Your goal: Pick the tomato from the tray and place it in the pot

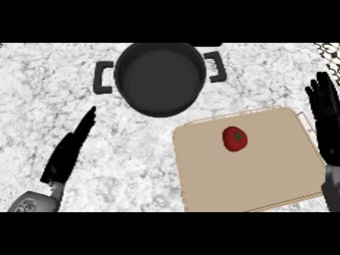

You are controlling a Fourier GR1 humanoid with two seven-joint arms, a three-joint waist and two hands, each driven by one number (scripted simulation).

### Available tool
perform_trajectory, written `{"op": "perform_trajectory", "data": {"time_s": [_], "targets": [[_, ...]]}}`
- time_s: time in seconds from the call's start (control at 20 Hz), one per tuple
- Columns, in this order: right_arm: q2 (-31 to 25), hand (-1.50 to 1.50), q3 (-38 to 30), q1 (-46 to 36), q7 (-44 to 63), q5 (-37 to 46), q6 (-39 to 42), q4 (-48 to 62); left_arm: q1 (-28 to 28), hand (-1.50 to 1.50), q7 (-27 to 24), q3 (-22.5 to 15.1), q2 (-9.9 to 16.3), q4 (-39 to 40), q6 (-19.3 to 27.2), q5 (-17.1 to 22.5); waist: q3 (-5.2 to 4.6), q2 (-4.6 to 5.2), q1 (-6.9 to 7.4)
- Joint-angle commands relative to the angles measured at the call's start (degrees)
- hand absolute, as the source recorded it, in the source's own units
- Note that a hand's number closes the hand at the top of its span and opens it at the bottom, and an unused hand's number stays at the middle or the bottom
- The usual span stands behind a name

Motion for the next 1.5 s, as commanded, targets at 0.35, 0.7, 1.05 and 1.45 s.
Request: {"op": "perform_trajectory", "data": {"time_s": [0.35,0.7,1.05,1.45], "targets": [[-3.49,1.5,9.22,0.06,-3.54,20.34,-5.75,2.36,-0.38,0.0,3.16,1.11,-3.19,2.76,-6.86,8.0,1.48,-0.6,0.48],[10.0,-1.5,8.43,7.38,-28.05,9.69,-6.6,-2.87,0.53,0.0,3.06,1.45,-4.43,2.12,-7.91,8.59,1.65,-0.66,1.12],[-4.32,-1.5,9.93,7.81,4.94,13.23,2.61,-16.13,-0.1,0.0,2.81,3.99,-3.61,4.68,-10.09,8.67,1.43,-0.74,0.71],[-5.34,-1.5,5.03,-4.67,29.81,2.73,8.82,-17.06,1.56,0.0,4.36,2.59,-4.79,1.98,-10.42,6.83,1.55,-0.59,1.74]]}}
